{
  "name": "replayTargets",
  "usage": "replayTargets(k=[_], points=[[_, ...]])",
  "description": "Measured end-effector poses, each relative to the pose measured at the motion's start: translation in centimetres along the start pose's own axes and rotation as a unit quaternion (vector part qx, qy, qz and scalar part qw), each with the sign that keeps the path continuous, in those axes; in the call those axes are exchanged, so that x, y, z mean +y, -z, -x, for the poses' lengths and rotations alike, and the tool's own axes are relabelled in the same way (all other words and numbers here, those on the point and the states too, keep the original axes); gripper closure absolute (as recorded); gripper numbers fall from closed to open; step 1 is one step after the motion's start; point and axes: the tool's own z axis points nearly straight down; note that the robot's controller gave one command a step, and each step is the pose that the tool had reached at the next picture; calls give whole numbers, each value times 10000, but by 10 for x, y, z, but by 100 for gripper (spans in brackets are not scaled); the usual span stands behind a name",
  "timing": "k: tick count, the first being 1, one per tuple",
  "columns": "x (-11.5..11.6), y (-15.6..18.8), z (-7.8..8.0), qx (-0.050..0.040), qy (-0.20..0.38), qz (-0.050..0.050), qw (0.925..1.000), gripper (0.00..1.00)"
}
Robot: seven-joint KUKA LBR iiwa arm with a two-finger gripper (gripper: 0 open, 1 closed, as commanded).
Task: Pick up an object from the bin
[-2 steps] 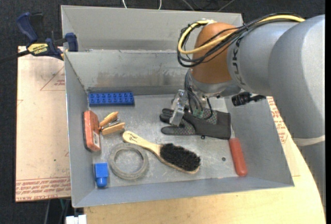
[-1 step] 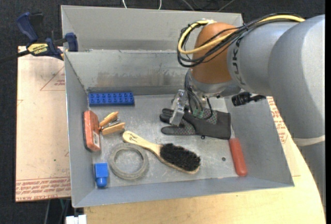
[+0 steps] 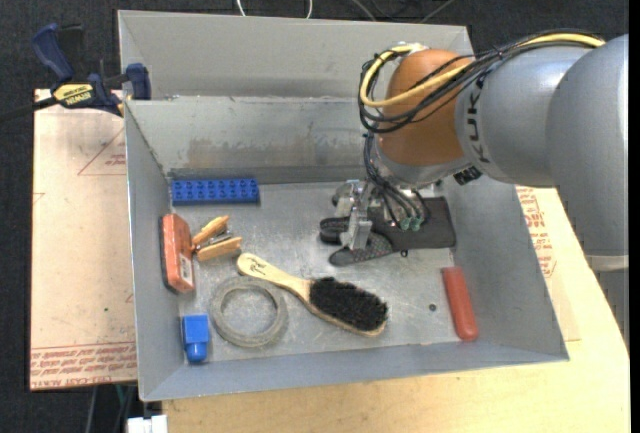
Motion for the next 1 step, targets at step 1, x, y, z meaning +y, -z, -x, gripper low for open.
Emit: replayTargets(k=[1], points=[[0, 0, 0, 0, -1, 1, 10000, 100]])
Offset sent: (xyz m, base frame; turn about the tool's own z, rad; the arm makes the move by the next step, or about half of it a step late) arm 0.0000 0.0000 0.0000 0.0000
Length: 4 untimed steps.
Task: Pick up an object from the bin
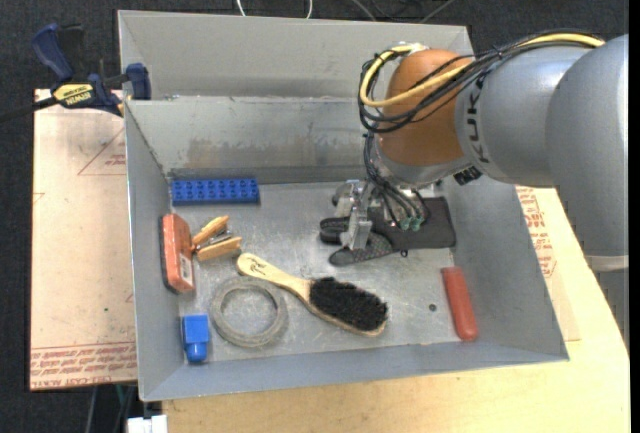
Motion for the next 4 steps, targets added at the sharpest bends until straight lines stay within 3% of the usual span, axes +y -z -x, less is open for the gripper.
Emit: replayTargets(k=[4], points=[[0, 0, 0, 0, 0, 3, 10000, 100]])
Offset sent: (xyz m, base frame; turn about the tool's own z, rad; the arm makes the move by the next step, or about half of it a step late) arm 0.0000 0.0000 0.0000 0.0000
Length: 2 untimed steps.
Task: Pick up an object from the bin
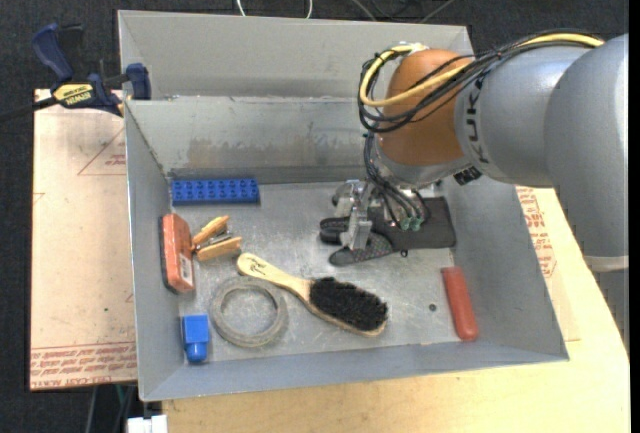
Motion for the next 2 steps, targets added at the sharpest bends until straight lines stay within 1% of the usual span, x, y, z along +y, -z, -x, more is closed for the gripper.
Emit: replayTargets(k=[2], points=[[0, 0, 0, 0, -1, 1, 10000, 100]])
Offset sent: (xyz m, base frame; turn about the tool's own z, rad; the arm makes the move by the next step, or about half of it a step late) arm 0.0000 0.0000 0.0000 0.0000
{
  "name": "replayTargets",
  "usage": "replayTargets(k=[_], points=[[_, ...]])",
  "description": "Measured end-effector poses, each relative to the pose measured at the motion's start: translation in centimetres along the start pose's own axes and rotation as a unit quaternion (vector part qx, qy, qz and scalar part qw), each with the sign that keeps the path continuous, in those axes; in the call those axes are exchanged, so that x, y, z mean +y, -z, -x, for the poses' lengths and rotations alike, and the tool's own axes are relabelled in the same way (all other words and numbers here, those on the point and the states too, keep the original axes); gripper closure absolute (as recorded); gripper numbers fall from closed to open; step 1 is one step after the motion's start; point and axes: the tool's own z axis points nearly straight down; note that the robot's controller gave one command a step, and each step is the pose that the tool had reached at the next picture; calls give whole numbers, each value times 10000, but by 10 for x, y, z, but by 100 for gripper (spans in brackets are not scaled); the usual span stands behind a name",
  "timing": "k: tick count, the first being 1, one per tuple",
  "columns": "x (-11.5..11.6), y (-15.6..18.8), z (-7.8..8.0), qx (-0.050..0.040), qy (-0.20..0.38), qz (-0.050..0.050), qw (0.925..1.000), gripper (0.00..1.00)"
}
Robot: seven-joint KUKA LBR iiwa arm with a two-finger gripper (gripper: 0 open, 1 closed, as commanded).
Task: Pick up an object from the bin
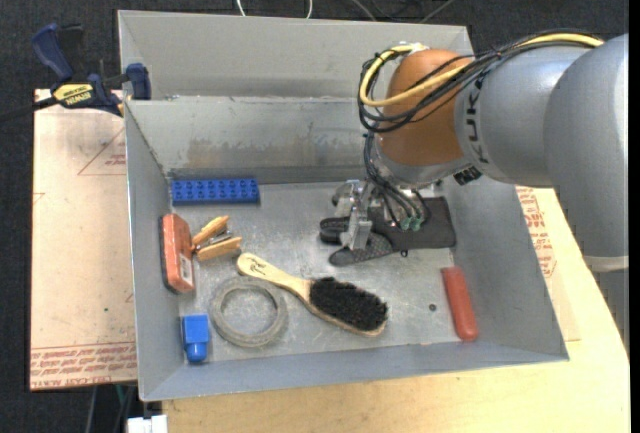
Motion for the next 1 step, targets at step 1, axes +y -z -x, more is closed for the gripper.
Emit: replayTargets(k=[1], points=[[0, 0, 0, 0, 0, 0, 10000, 100]])
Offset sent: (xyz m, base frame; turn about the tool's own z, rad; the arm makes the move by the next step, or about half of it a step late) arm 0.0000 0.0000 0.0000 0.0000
